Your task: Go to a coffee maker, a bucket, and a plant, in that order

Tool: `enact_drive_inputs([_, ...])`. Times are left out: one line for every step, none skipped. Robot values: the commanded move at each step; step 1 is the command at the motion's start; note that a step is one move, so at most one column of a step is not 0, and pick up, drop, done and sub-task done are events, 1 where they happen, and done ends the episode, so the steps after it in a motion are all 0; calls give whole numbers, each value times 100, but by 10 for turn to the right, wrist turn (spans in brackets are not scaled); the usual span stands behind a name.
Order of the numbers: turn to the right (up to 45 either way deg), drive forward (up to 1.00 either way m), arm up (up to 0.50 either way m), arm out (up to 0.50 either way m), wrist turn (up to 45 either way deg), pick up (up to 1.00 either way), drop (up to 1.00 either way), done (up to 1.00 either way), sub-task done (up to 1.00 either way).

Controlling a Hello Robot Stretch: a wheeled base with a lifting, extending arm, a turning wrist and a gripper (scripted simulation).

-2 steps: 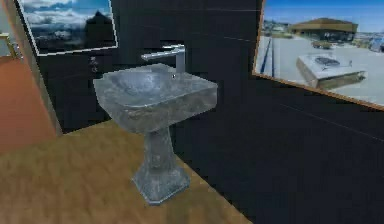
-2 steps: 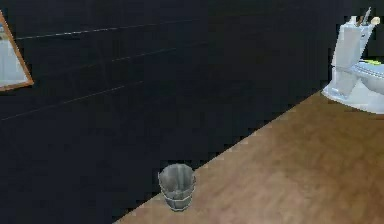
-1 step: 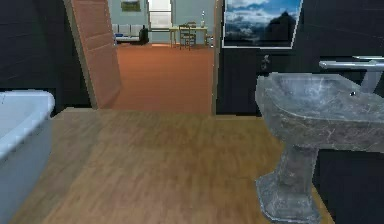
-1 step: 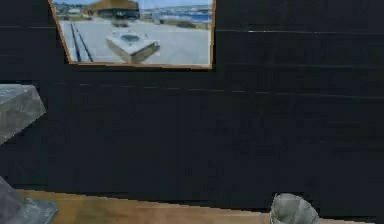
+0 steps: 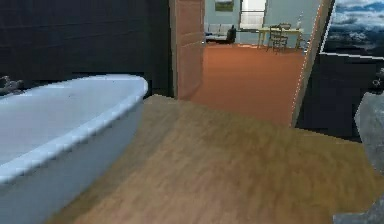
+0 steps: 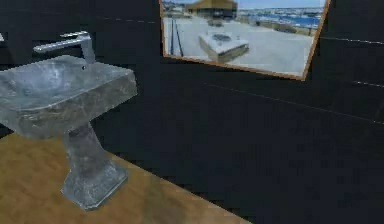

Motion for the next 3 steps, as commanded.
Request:
enact_drive_inputs([0, 85, 0, 0, 0, 0, 0, 0, 0])
enact_drive_inputs([240, 0, 0, 0, 0, 0, 0, 0, 0])
enact_drive_inputs([0, 75, 0, 0, 0, 0, 0, 0, 0])
